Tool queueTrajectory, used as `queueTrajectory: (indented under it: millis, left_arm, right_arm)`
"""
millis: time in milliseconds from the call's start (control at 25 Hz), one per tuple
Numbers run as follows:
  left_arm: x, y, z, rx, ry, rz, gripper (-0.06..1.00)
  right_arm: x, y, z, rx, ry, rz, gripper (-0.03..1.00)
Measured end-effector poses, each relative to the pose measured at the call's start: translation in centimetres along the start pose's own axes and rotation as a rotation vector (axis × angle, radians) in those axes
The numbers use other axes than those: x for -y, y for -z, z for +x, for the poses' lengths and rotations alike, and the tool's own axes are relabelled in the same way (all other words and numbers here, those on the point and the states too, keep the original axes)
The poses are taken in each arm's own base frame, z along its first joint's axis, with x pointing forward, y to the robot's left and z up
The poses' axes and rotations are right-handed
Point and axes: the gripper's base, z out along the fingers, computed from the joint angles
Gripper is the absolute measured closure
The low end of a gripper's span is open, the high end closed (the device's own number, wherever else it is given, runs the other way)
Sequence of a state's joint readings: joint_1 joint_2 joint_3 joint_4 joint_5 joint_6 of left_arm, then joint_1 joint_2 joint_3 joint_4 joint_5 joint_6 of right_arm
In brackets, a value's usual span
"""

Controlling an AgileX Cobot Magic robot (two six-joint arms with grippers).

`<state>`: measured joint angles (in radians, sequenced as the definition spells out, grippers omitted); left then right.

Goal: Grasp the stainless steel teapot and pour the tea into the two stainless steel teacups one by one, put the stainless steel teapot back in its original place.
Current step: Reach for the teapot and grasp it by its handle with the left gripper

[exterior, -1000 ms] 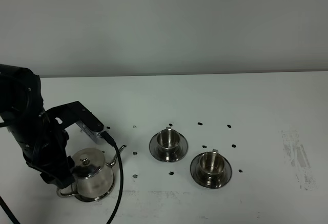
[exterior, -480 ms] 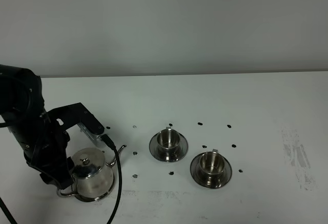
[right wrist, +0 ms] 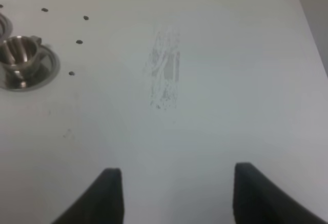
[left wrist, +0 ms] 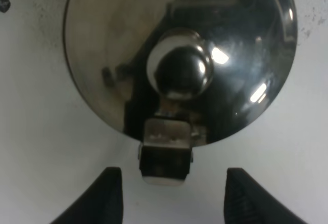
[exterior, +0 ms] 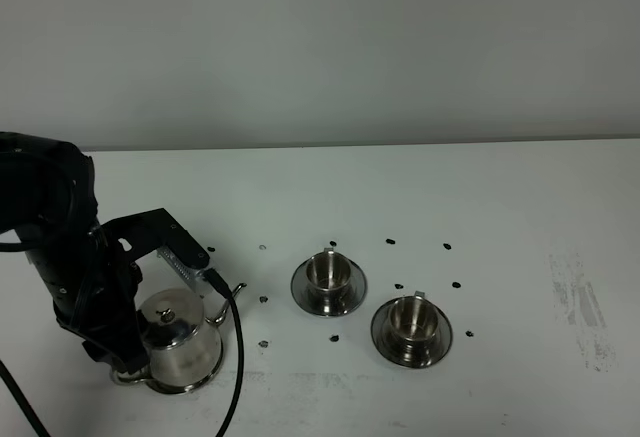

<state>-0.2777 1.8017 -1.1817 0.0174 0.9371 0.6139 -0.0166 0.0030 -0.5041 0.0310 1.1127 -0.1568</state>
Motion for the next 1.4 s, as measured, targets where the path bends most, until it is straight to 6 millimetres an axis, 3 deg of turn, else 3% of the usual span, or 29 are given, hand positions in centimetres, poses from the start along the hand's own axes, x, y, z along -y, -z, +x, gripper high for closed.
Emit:
queueTrajectory:
  millis: [600,1400]
  left_arm:
    - [0.01,-0.11,-0.21,0.0,0.068,-0.023,0.44]
    - [0.11,-0.79,-0.73,0.013,0.013,-0.029,0.44]
  right_arm:
    - [0.0,0.0,0.0,0.0,0.0,0.0,0.48]
    - [0.0,0.0,0.0,0.0,0.0,0.0,0.48]
